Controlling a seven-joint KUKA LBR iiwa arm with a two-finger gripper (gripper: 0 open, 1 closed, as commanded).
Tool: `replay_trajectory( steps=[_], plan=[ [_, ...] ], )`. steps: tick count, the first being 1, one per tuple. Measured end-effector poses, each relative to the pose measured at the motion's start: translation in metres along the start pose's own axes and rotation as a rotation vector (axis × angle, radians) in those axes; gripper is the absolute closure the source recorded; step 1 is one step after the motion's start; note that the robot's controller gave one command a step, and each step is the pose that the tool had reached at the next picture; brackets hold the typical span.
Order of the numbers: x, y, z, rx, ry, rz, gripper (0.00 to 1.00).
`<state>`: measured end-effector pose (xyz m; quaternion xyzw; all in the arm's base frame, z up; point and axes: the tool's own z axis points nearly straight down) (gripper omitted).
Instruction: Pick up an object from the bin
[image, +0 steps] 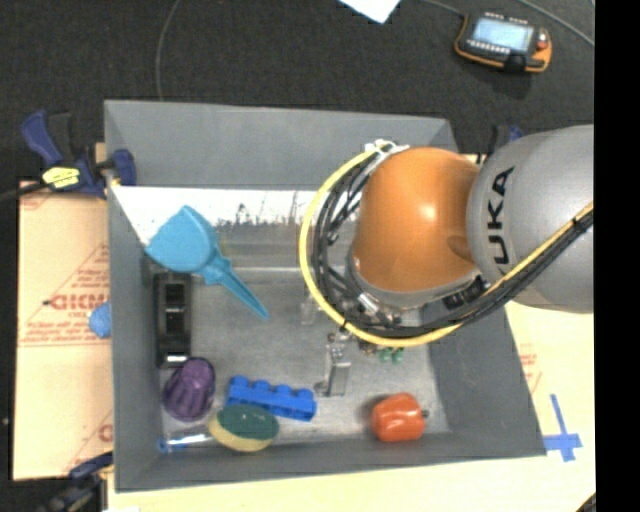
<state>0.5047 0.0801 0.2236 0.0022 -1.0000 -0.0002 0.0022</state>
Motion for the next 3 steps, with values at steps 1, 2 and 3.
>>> replay_trajectory(
  steps=[1,2,3],
  plan=[
    [-0.002,-0.001,-0.003,-0.001,-0.007,0.005,0.0],
    [0.019,0.039,0.156,-0.001,-0.003,-0.021,0.0],
    [0.028,0.057,0.064,-0.003,-0.021,0.11,0.0]
  ],
)
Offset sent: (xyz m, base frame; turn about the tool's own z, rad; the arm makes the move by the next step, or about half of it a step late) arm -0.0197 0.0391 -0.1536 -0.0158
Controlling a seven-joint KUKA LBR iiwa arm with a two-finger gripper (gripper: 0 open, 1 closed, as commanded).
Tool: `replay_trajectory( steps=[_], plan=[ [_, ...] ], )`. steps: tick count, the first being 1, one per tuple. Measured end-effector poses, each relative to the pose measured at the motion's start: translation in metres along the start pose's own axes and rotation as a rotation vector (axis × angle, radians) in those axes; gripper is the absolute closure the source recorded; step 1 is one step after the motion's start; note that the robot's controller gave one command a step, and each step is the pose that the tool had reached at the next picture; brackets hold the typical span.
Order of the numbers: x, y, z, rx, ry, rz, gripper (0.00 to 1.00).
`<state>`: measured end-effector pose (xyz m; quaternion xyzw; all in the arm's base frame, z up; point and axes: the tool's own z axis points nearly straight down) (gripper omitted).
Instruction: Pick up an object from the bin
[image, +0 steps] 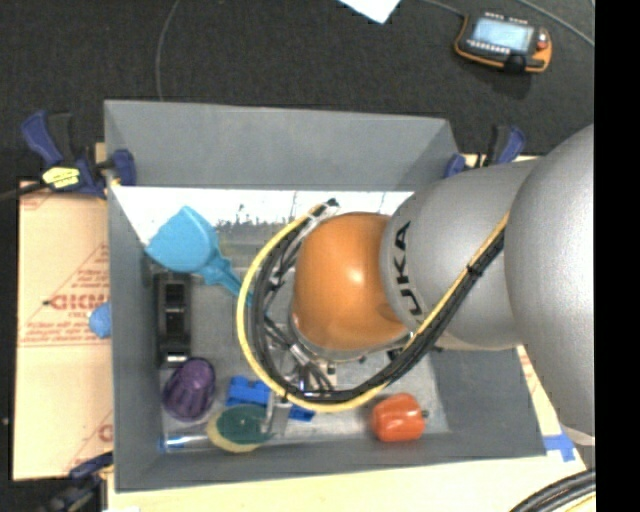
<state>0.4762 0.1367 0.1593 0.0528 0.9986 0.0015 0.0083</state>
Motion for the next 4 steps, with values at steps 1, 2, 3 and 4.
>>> replay_trajectory(
  steps=[1,2,3,4],
  plan=[
    [-0.001,-0.013,0.059,0.005,0.019,-0.058,0.0],
    [0.001,-0.013,0.089,-0.002,-0.002,0.116,0.0],
    [0.003,-0.009,0.089,0.003,0.008,0.032,1.0],
    [0.004,-0.008,0.089,0.004,0.01,0.015,1.0]
  ],
)
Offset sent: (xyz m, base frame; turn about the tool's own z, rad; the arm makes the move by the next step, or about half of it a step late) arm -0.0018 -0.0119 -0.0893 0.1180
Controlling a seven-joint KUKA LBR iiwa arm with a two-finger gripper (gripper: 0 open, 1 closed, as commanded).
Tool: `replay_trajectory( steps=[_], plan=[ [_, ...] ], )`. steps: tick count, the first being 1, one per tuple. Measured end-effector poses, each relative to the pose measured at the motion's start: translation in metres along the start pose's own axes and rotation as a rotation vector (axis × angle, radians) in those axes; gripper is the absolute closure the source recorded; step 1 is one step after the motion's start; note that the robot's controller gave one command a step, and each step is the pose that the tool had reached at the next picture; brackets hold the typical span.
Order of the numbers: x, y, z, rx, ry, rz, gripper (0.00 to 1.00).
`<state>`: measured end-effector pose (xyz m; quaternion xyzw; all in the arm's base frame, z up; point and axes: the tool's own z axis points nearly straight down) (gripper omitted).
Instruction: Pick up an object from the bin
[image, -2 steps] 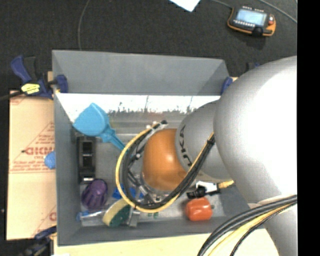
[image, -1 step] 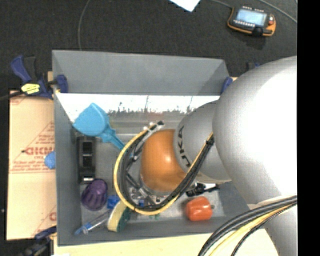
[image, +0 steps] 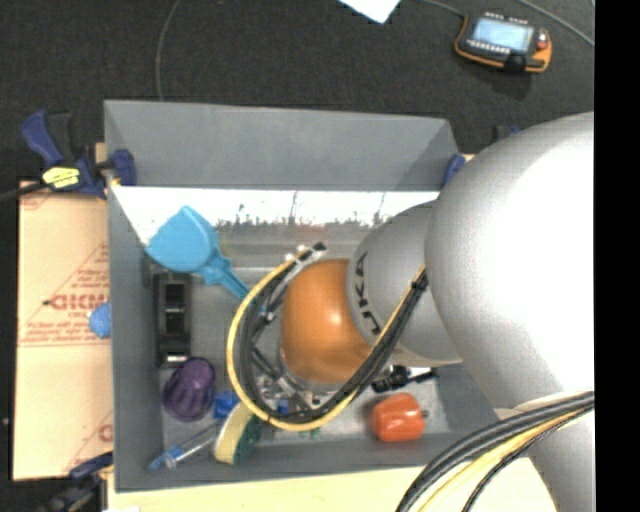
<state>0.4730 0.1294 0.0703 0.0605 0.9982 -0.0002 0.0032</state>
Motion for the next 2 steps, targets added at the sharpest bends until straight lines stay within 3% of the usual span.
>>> replay_trajectory(
  steps=[1,2],
  plan=[
    [0.003,-0.001,-0.016,0.005,0.013,-0.001,1.0],
    [0.0,-0.001,-0.109,0.002,0.006,-0.004,1.0]
  ],
)
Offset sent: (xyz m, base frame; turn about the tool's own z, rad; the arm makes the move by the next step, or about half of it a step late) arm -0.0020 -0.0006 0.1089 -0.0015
